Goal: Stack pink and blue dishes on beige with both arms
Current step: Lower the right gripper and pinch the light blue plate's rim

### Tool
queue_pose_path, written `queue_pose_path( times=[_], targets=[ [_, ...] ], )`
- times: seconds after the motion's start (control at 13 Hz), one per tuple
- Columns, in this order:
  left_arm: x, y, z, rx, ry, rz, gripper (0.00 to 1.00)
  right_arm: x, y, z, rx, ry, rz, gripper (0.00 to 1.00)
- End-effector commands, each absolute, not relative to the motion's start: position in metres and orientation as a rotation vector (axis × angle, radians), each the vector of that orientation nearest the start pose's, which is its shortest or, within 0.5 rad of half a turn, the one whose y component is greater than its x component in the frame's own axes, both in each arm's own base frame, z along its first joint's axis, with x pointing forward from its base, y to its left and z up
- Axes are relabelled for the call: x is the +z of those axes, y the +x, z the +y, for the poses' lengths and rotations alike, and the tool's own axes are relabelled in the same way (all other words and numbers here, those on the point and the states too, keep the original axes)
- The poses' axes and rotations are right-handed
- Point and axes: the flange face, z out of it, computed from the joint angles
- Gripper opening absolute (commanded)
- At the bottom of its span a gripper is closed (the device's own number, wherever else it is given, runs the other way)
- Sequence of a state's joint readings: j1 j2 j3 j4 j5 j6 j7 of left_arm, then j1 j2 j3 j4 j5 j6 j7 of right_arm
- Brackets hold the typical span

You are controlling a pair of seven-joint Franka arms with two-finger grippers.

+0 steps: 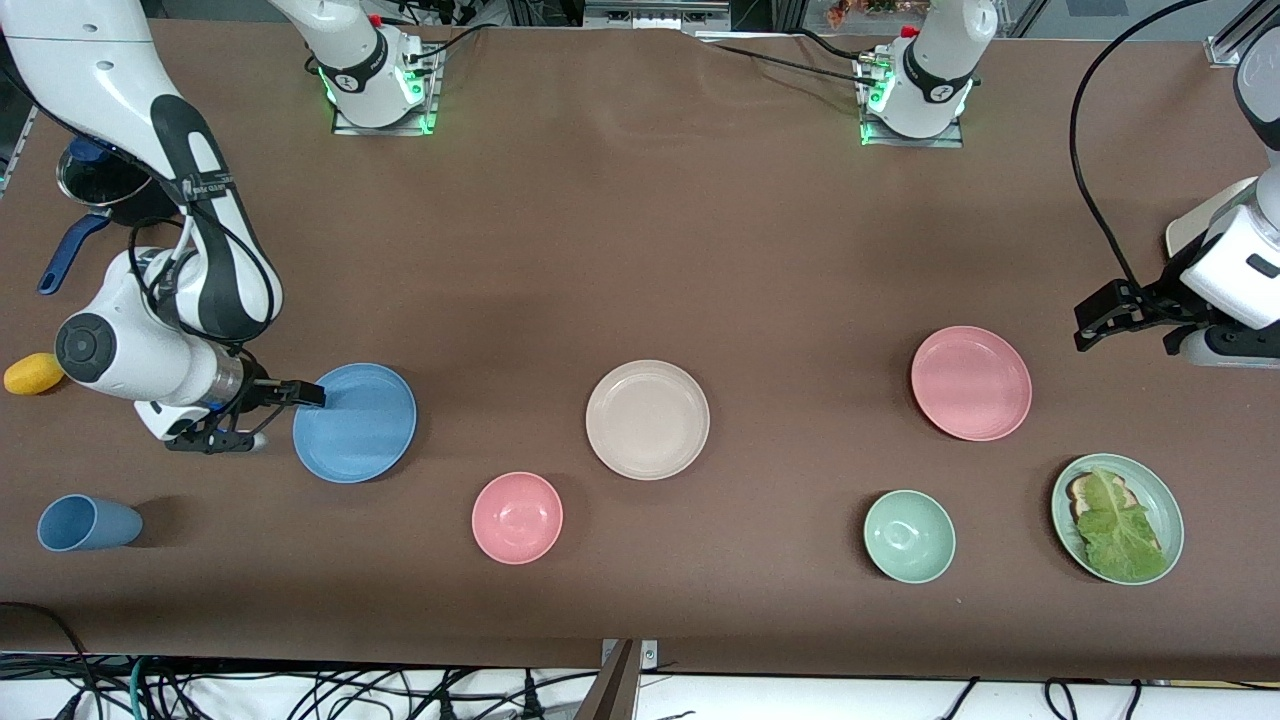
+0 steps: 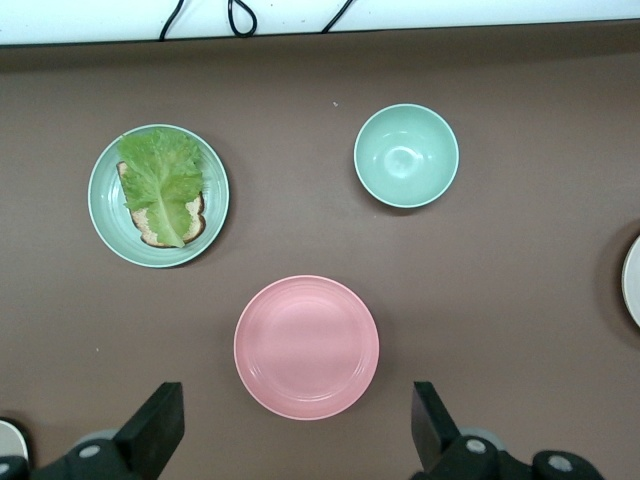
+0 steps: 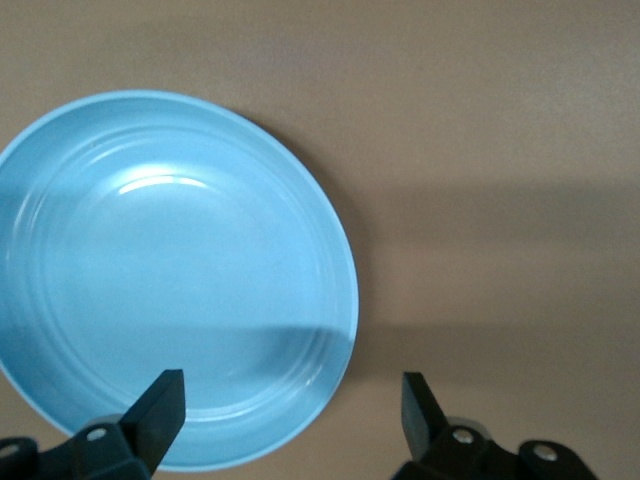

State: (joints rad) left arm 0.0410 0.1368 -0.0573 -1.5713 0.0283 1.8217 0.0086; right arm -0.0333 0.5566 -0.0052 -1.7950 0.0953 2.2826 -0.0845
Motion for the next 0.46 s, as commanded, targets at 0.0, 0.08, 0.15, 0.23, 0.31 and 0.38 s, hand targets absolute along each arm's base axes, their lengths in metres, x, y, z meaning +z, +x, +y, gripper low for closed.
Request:
queue_pose_path(
  times=[0.0,0.08,0.15,0.23,0.31,0.38],
  targets=[
    [0.572,0.619,-0.004,-0.188,-3.129,0.046,1.00,0.221,0.658,-0.023,0.031,-3.066,0.032,0.96],
    [0.572,0.619,-0.005,-0.185,-3.129,0.048,1.00,0.216,0.658,-0.023,0.030,-3.067,0.021,0.96],
    [0.571,0.619,-0.004,-0.183,-3.129,0.051,1.00,0.215,0.658,-0.024,0.030,-3.070,0.017,0.96],
    [0.570,0.619,-0.005,-0.178,-3.126,0.042,1.00,0.215,0.658,-0.024,0.030,-3.070,0.017,0.96],
    [0.565,0.619,-0.003,-0.161,-3.125,0.038,1.00,0.214,0.657,-0.022,0.035,-3.070,0.014,0.96],
    [0.554,0.623,-0.002,-0.133,-3.127,0.036,1.00,0.214,0.658,-0.021,0.031,-3.070,0.012,0.96]
  ],
)
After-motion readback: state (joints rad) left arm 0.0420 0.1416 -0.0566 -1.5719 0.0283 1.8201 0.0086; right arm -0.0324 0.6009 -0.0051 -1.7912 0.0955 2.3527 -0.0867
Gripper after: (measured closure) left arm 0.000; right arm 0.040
